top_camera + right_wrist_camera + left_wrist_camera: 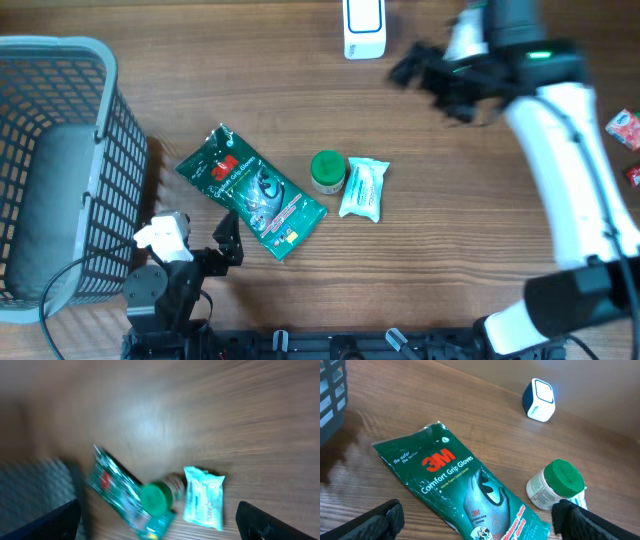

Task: Scan the item barcode
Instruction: 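Lower the right gripper onto the green-lidded jar and grasp it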

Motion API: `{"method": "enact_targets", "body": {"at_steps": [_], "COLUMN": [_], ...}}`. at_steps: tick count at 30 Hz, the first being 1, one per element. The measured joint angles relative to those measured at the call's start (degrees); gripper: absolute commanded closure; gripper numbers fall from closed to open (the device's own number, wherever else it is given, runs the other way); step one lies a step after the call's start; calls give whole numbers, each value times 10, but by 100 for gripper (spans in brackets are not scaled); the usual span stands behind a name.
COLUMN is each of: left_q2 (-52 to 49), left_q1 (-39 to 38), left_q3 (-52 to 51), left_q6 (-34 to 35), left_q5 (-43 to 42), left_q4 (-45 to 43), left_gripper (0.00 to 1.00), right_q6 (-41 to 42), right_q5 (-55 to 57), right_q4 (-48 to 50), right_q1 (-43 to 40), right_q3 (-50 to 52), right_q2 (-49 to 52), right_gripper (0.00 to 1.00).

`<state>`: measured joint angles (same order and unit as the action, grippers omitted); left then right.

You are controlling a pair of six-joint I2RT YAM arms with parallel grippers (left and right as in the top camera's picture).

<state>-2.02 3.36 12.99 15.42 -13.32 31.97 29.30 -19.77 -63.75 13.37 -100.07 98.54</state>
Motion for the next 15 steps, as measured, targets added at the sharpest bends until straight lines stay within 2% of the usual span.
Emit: {"method": "enact_targets", "body": {"at_steps": [4,7,11,15], "left_q2": [0,0,0,0], "left_q1": [0,0,0,0], "left_q3": [0,0,0,0], "left_q6": [0,0,0,0], "left_q5": [0,0,0,0], "left_q4": [0,0,0,0], "left_gripper": [0,0,0,0], "right_q6": [-79,-87,-86,-86], "right_q5": [50,78,101,126], "right_q4": [1,-1,0,11], "right_q1": [123,175,223,251], "right_q3": [1,2,7,7], "right_q2": [77,144,205,209], "right_gripper": [0,0,1,0]}}
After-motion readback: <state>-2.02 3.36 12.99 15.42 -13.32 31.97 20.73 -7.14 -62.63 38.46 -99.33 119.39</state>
